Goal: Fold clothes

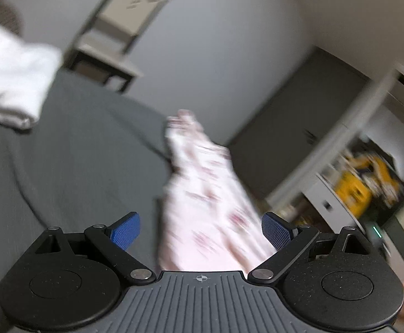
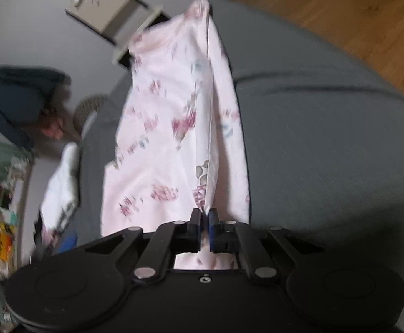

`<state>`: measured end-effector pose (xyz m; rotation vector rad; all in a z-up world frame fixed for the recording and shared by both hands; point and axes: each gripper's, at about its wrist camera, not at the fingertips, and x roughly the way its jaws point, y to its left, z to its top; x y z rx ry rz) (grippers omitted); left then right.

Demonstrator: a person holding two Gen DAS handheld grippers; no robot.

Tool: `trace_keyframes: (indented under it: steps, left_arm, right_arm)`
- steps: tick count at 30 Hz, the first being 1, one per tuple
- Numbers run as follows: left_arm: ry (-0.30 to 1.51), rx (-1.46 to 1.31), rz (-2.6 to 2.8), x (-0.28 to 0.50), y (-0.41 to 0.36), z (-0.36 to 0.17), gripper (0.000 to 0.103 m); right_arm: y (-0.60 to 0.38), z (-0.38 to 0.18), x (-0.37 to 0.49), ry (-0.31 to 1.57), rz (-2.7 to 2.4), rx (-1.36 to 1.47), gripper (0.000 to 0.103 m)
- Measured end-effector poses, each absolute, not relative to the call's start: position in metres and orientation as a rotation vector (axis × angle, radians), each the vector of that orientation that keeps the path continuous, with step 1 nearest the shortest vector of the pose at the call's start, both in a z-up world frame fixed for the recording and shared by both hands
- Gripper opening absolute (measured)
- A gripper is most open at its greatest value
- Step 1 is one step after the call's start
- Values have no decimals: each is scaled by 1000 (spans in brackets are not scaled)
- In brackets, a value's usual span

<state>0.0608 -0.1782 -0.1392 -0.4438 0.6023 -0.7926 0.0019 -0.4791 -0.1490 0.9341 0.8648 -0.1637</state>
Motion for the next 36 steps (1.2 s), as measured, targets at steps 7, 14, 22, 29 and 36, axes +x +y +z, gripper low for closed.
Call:
trace_keyframes:
  steps: [7,14,22,29,36]
  left_arm:
    - [621,-161,-979,-24,-205,-128,94]
    - [661,39,-1071,-49,-227,-133,94]
    - [822,122,-1012,-48,-238,-160,94]
    - [763,230,-1023,-64,-232,-163,94]
    - [752,211,-1055,-63,-225,-163,94]
  right_arm:
    - [-465,-136,-22,874,-97,931,34]
    - [-418,-130,-25,950,-64,748,39]
    - [-420,-136,-55,952,-191,801,13]
    - [-437,-153,-62,1065,-235,916,20]
    - [-460,-105,-12,823,-291,729,56]
